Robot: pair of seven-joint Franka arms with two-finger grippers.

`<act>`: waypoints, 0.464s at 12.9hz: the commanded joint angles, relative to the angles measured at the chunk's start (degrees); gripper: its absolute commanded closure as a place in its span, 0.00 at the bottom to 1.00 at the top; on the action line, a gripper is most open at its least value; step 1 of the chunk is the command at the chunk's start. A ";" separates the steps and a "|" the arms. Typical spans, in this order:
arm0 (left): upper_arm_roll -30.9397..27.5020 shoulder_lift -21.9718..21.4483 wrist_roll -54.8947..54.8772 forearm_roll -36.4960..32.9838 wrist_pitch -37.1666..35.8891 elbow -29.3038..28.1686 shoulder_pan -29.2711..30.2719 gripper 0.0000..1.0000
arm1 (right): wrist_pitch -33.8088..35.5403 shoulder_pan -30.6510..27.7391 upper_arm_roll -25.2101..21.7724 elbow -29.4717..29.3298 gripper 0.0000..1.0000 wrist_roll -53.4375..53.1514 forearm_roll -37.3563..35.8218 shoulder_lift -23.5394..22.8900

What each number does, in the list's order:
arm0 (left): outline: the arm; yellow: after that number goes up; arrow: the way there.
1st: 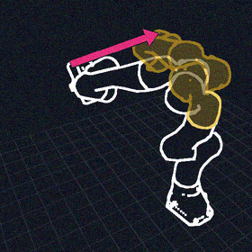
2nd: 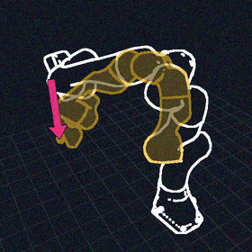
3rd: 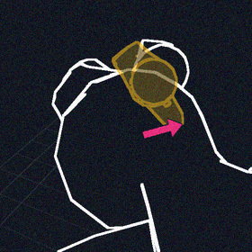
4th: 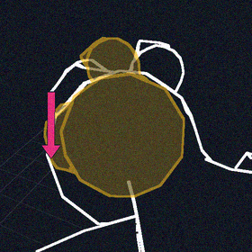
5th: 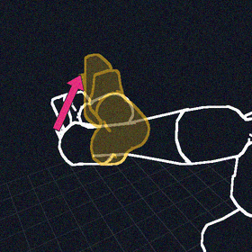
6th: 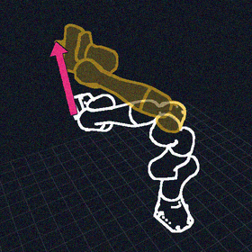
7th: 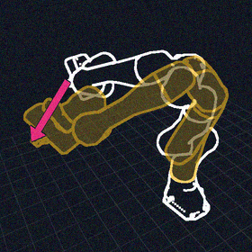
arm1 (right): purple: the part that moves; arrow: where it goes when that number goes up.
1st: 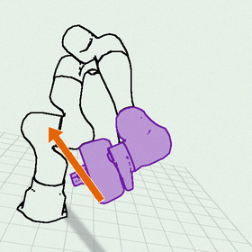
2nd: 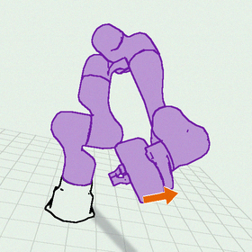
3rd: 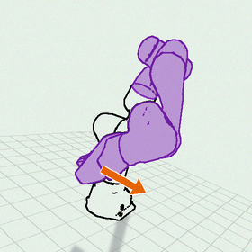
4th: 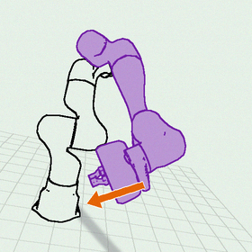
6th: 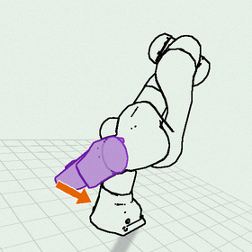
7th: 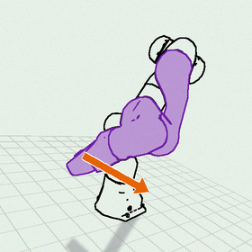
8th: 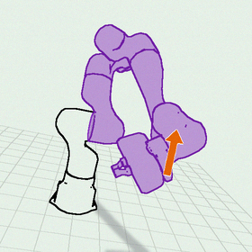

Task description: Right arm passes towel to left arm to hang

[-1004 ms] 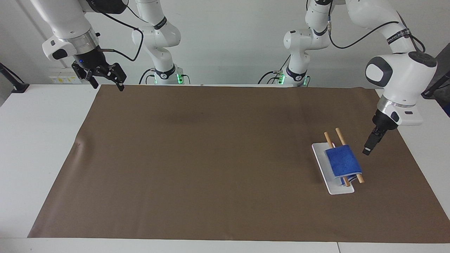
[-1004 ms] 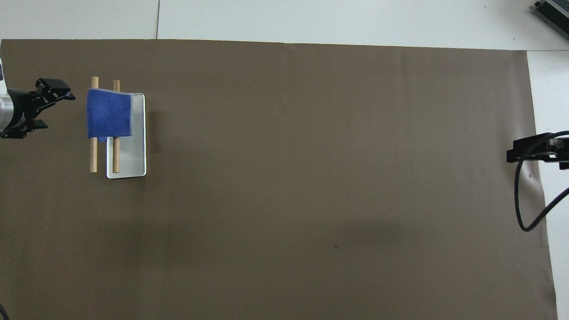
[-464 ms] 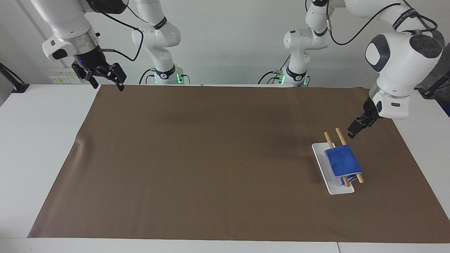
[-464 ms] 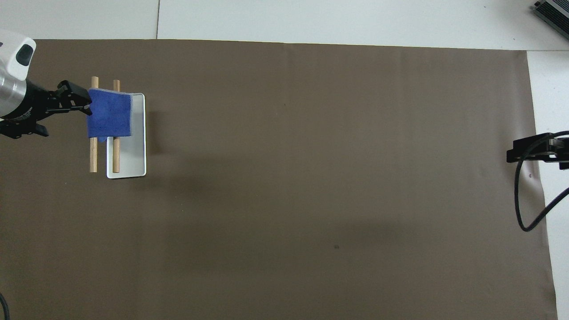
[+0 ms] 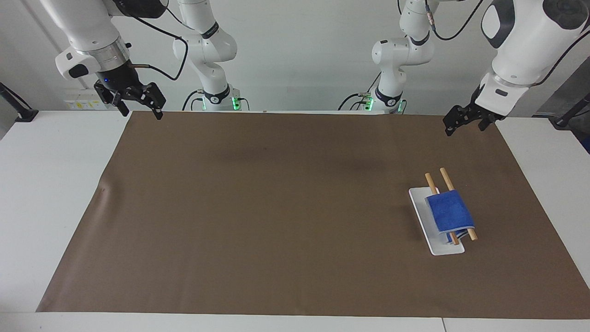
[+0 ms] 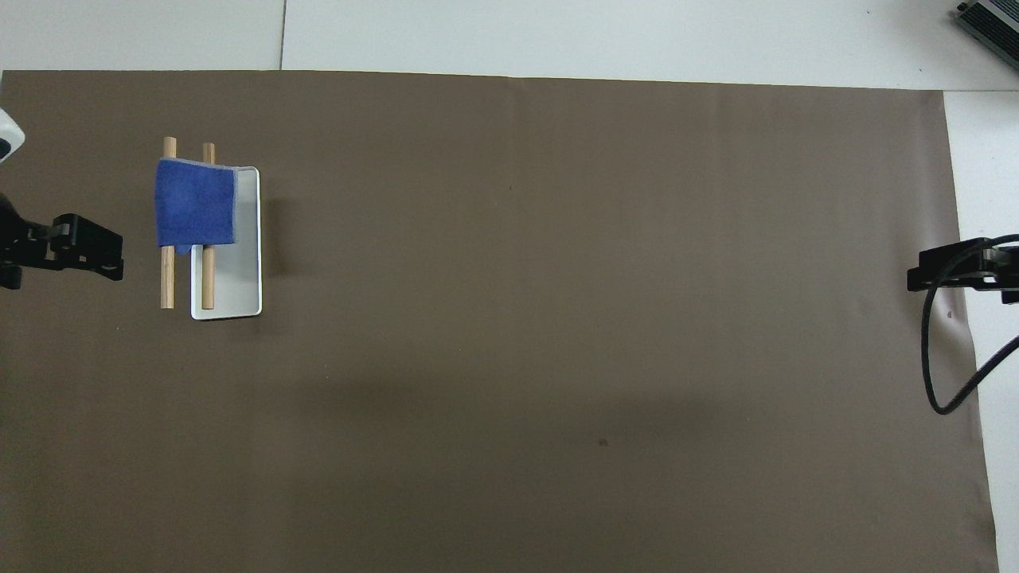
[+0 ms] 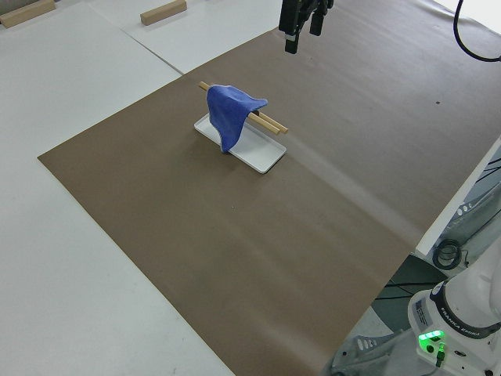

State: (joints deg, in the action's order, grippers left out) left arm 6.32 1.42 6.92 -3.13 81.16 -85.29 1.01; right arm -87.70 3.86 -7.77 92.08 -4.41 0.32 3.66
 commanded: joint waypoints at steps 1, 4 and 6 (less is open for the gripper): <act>-0.16 -1.78 -2.01 -0.48 0.65 -0.50 -0.04 0.00 | 0.33 -0.43 0.30 1.43 0.00 1.33 -0.58 1.35; -0.78 -1.86 0.54 -0.30 7.15 -1.02 0.14 0.00 | 0.33 -0.52 0.30 1.43 0.00 1.33 -0.58 1.35; -0.78 -1.86 -0.06 -0.39 10.24 -1.46 0.14 0.00 | 0.33 -0.43 0.30 1.43 0.00 1.33 -0.58 1.35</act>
State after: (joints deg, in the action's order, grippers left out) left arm 5.67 -0.05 6.72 -3.12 88.50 -85.62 1.06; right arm -87.70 3.86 -7.77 92.08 -4.41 0.32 3.66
